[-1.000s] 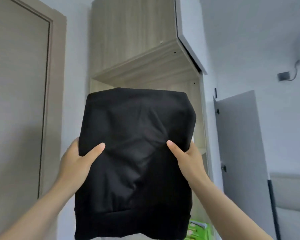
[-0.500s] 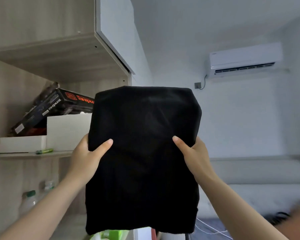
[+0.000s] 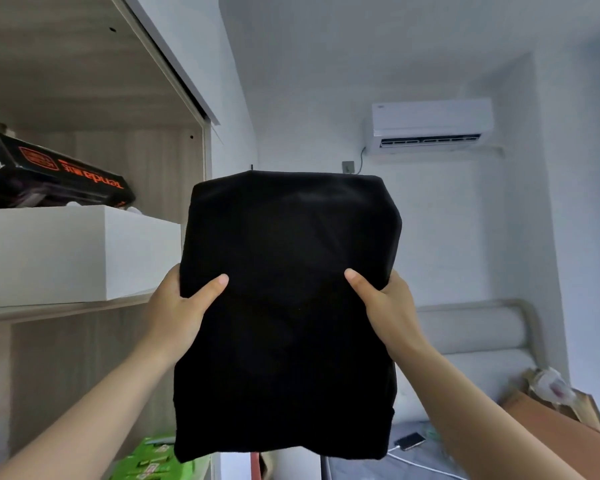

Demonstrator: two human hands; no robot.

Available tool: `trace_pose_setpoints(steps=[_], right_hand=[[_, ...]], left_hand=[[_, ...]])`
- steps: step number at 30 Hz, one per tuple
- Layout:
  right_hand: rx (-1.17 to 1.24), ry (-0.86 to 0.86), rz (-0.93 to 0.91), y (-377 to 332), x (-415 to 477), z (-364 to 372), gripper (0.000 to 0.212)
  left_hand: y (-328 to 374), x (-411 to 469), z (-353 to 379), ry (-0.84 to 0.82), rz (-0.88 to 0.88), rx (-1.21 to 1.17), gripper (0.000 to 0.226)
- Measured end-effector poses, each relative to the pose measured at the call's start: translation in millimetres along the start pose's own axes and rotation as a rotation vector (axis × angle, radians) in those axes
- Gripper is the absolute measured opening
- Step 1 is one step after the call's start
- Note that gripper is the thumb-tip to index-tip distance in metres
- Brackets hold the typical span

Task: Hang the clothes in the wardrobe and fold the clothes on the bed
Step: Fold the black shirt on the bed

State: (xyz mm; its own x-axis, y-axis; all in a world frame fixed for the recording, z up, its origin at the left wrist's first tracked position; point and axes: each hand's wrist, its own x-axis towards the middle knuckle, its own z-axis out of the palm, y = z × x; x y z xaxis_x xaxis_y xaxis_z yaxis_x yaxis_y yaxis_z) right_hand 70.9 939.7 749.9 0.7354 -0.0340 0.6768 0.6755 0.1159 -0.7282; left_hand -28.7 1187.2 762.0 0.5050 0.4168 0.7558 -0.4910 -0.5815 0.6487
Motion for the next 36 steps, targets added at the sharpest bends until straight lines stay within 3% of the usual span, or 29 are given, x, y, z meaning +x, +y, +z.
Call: trace_pose_setpoints(steps=[7,18,36], right_hand=[[-0.062,0.086,-0.057,35.0,44.2,45.8,0.013],[-0.182,0.210,-0.039,104.9,107.3,65.2,0.026],[-0.127,0.104,-0.035,250.2,266.6,101.5,0.030]], left_hand=[[-52.6,56.1,14.4,-0.008,0.039,-0.029,0.030],[-119.8,115.0,76.1,-0.090,0.013,-0.069,0.030],[-224.3,217.1,184.3,0.044,-0.072,0.052,0.041]])
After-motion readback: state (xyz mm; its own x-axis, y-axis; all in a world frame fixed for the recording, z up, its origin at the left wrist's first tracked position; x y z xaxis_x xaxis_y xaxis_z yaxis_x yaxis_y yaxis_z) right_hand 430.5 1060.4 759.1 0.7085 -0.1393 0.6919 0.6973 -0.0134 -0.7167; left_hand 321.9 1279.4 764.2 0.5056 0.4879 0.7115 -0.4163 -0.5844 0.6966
